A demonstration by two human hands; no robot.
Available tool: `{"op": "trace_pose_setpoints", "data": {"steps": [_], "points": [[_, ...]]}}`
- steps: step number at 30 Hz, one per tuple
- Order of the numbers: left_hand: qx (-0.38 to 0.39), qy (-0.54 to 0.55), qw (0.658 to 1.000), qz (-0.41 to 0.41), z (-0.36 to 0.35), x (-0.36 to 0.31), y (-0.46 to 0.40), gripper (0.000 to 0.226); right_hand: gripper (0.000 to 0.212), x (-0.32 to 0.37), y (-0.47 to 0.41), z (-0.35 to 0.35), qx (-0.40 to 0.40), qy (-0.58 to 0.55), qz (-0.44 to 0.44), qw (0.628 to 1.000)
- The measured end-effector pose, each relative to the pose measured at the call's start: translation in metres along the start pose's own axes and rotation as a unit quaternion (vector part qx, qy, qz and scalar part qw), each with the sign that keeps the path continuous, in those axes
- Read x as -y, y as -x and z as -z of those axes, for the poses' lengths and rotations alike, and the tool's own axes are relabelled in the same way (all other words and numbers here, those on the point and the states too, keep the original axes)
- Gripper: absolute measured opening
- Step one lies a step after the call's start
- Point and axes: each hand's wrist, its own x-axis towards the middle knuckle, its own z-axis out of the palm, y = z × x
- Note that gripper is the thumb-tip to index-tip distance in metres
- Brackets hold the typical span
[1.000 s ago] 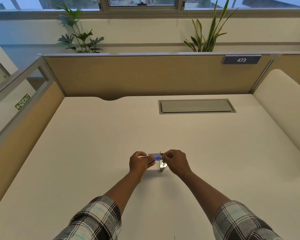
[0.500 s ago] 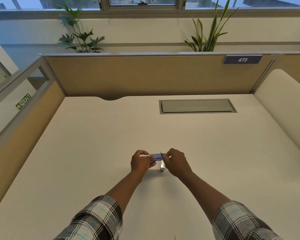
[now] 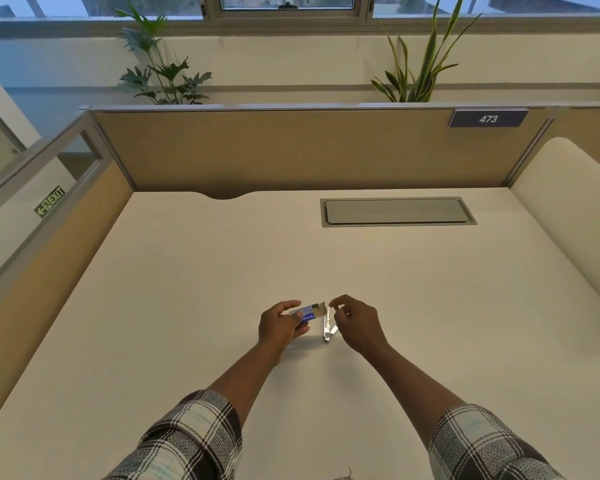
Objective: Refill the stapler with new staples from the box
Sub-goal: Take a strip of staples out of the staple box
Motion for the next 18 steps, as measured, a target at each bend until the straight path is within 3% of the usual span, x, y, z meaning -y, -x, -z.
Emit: {"op": "trace_pose_setpoints", "data": {"steps": [9, 18], "points": [[0.017, -0.008, 1.000, 0.003, 0.0022, -0.0003, 0.0012, 0.013, 0.012, 0.0040, 0.0035, -0.0065, 0.033, -0.088, -0.024, 0.995], [0.062, -0.046, 0.997, 0.012, 0.0051, 0.0000, 0.0058, 0.015, 0.008, 0.0063, 0.0061, -0.0073, 0.031, -0.079, -0.017, 0.996]]}}
